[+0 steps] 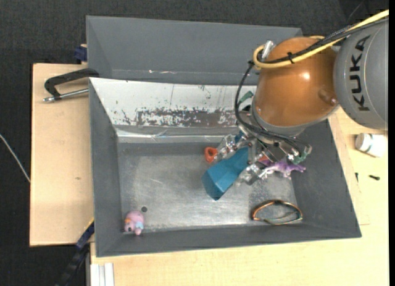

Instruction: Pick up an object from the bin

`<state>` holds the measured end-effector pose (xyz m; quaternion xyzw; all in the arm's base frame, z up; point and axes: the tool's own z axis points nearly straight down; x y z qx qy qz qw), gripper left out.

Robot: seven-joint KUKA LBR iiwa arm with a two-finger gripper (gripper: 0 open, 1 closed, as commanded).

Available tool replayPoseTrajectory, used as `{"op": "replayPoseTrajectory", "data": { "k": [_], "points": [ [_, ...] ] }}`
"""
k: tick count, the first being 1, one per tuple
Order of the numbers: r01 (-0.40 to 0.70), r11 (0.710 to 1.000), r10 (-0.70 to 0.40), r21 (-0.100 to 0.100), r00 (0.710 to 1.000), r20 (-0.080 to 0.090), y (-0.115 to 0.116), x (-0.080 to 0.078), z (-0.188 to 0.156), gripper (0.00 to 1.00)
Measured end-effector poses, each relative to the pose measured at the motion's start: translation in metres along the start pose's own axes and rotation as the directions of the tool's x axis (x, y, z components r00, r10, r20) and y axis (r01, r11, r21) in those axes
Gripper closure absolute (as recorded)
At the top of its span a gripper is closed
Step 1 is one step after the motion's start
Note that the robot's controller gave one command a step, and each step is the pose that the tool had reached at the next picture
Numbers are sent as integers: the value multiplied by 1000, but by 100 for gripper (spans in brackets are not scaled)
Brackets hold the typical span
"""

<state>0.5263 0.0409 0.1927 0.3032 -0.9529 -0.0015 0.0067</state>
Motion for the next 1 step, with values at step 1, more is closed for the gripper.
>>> {"op": "replayPoseTrajectory", "data": {
  "k": [1],
  "points": [
    [-18, 1000, 18, 2, 1000, 10, -4, 13, -62, 100]
  ]
}}
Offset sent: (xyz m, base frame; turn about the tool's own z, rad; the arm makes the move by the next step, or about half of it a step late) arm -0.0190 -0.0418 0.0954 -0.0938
